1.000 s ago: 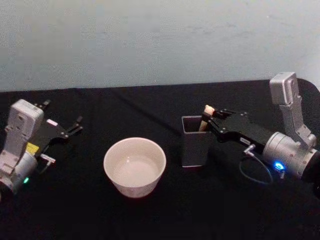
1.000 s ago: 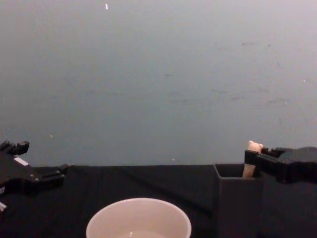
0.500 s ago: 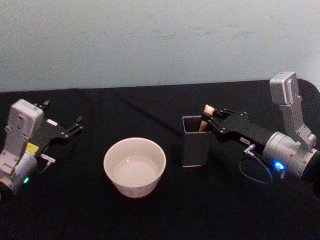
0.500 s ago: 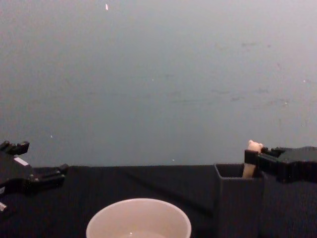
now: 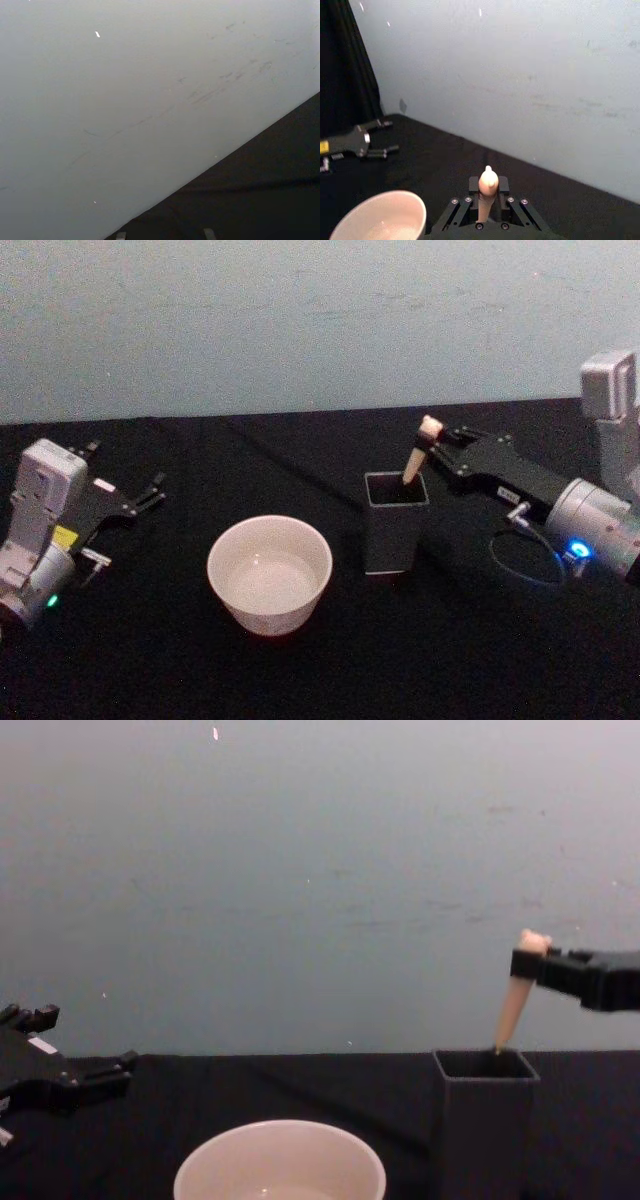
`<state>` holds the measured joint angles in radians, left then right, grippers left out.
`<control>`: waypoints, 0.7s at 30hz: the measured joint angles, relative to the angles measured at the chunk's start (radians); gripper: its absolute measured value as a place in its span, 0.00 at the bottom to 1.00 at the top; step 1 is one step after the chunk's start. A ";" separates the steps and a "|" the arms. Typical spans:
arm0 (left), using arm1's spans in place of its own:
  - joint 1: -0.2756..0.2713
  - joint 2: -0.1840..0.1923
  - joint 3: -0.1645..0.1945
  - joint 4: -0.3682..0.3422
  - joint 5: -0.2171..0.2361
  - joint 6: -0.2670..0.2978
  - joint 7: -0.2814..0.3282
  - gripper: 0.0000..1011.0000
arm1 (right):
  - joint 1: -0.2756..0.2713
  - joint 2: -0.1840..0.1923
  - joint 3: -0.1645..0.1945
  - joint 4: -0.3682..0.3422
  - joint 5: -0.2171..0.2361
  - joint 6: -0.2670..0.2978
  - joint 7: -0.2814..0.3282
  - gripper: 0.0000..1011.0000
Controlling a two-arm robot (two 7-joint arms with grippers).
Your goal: Pick up the stirring spoon with one hand, stir inside the cup, then place it back in its original position.
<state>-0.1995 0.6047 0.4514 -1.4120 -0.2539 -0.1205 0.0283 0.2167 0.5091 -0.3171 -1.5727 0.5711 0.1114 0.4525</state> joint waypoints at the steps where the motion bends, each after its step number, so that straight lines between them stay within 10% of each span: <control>1: 0.000 0.000 0.000 0.000 0.000 0.000 0.000 0.99 | -0.001 0.002 0.004 -0.006 0.006 0.000 0.002 0.22; 13: 0.000 0.000 0.000 0.000 0.000 0.000 0.000 0.99 | 0.012 0.017 0.044 -0.082 0.113 -0.022 0.012 0.22; 21: 0.000 0.000 0.000 0.000 0.000 0.000 0.000 0.99 | 0.046 0.005 0.010 -0.087 0.133 -0.048 0.030 0.22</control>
<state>-0.1995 0.6047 0.4514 -1.4119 -0.2539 -0.1205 0.0283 0.2627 0.5142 -0.3074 -1.6599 0.7039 0.0633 0.4822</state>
